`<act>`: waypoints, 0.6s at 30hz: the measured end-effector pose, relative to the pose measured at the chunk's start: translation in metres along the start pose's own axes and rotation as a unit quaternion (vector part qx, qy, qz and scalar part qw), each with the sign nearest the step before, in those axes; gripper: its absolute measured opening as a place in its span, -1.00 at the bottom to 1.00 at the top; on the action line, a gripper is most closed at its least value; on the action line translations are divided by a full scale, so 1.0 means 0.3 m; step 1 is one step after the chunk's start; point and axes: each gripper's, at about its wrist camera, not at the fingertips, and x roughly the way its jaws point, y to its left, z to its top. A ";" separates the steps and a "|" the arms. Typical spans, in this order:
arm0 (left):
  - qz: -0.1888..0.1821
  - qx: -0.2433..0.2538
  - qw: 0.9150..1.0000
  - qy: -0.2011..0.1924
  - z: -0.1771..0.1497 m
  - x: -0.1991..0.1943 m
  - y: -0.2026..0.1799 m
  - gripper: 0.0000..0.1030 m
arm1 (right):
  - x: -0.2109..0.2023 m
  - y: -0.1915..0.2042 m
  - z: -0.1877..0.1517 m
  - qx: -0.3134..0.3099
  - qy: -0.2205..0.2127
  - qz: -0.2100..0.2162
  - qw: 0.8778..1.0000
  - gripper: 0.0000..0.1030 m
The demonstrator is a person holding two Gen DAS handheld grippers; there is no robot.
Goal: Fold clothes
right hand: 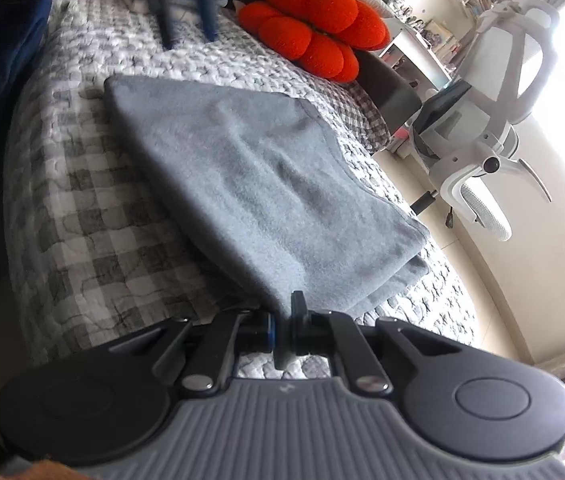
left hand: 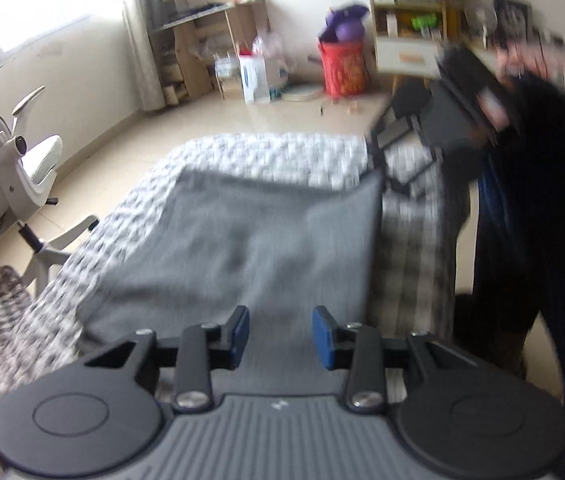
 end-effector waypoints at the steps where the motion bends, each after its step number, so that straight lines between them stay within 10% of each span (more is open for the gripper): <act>1: -0.001 -0.004 1.000 -0.002 0.024 0.025 0.007 -0.26 | 0.003 0.002 -0.001 -0.001 0.001 -0.002 1.000 -0.88; 7: -0.039 -0.110 0.993 0.022 0.194 0.322 0.075 -0.16 | 0.011 0.010 -0.008 -0.004 0.005 -0.009 1.000 -0.87; 14: -0.087 -0.338 0.934 0.082 0.167 0.585 0.247 -0.48 | 0.017 0.021 -0.017 -0.008 0.012 -0.011 1.000 -0.87; 18: -0.092 -0.365 0.923 0.080 0.089 0.497 0.262 -0.48 | 0.025 0.026 -0.023 -0.013 0.017 -0.008 1.000 -0.87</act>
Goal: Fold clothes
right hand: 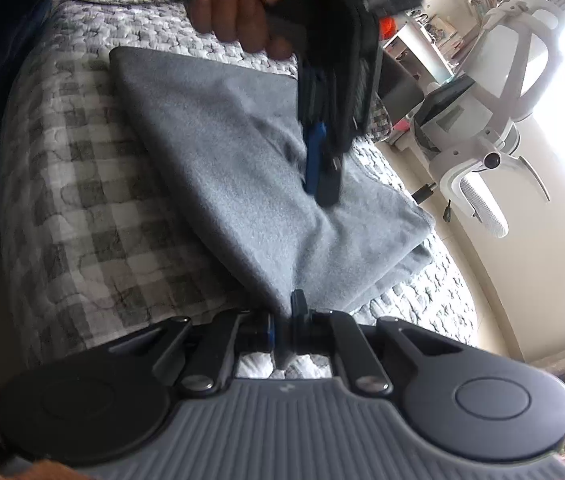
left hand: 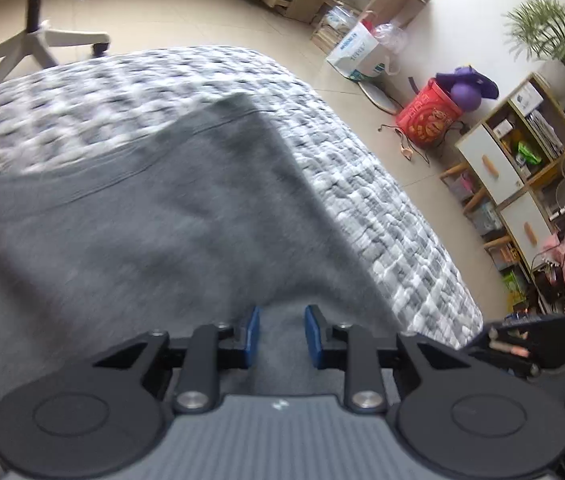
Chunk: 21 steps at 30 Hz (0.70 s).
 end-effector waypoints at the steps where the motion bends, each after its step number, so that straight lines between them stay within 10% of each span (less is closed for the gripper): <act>1: 0.002 -0.004 1.000 -0.002 -0.022 -0.025 0.015 -0.48 | 0.002 0.000 0.001 -0.001 0.001 0.001 1.000 -0.87; 16: 0.026 -0.115 0.992 -0.039 -0.172 -0.240 0.286 -0.78 | 0.009 0.013 0.006 0.004 0.007 0.000 1.000 -0.84; 21: 0.053 -0.075 0.994 -0.063 -0.162 -0.284 0.177 -0.22 | 0.006 0.032 0.009 -0.012 0.004 -0.010 1.000 -0.69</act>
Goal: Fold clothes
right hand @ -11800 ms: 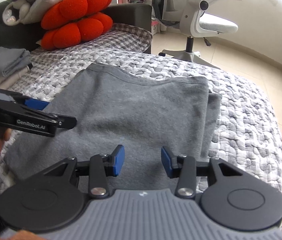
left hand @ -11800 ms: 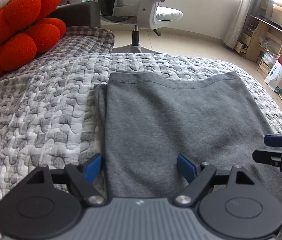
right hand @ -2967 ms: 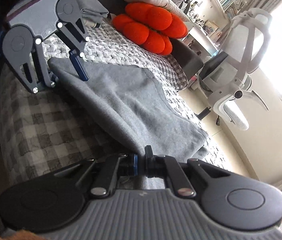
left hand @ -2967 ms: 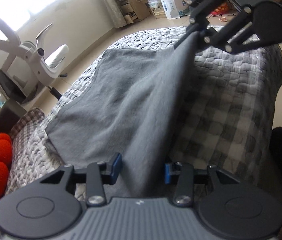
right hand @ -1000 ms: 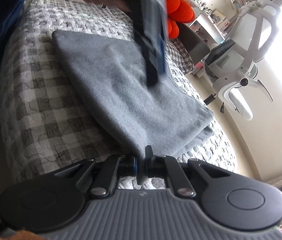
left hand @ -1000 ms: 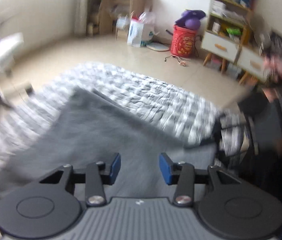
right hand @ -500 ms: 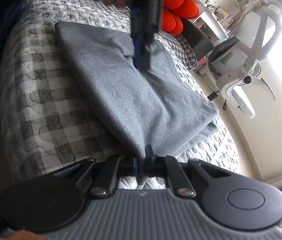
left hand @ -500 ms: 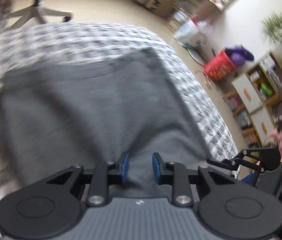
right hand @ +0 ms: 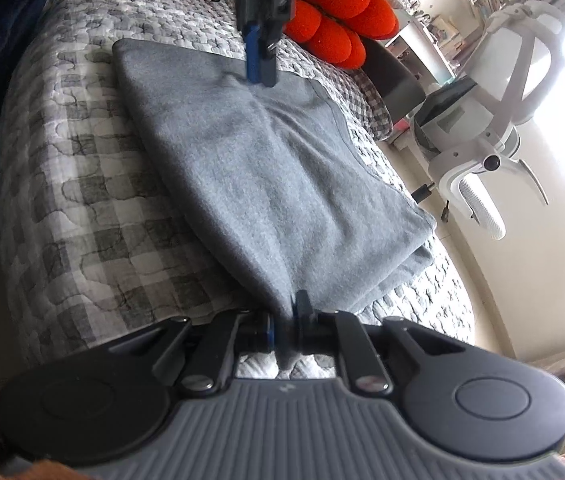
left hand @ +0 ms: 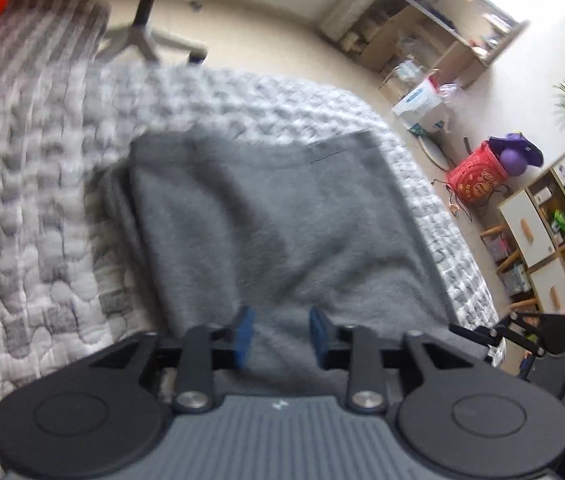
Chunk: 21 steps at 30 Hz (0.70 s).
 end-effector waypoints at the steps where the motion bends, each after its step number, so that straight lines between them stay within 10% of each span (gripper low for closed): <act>1: 0.004 0.005 1.000 -0.002 -0.002 -0.005 -0.013 -0.21 | -0.002 0.003 0.004 -0.001 -0.003 -0.002 1.000 -0.68; 8: 0.040 -0.003 0.999 0.013 -0.021 0.038 0.023 -0.22 | -0.005 0.057 0.046 -0.037 -0.019 -0.018 0.999 -0.60; 11: 0.046 0.001 0.999 0.010 -0.026 0.033 0.023 -0.22 | -0.009 0.079 0.051 -0.056 -0.019 -0.026 0.998 -0.26; 21: 0.062 0.020 0.998 0.005 -0.046 0.037 -0.011 -0.21 | 0.021 0.147 0.112 -0.114 -0.039 -0.039 0.992 -0.24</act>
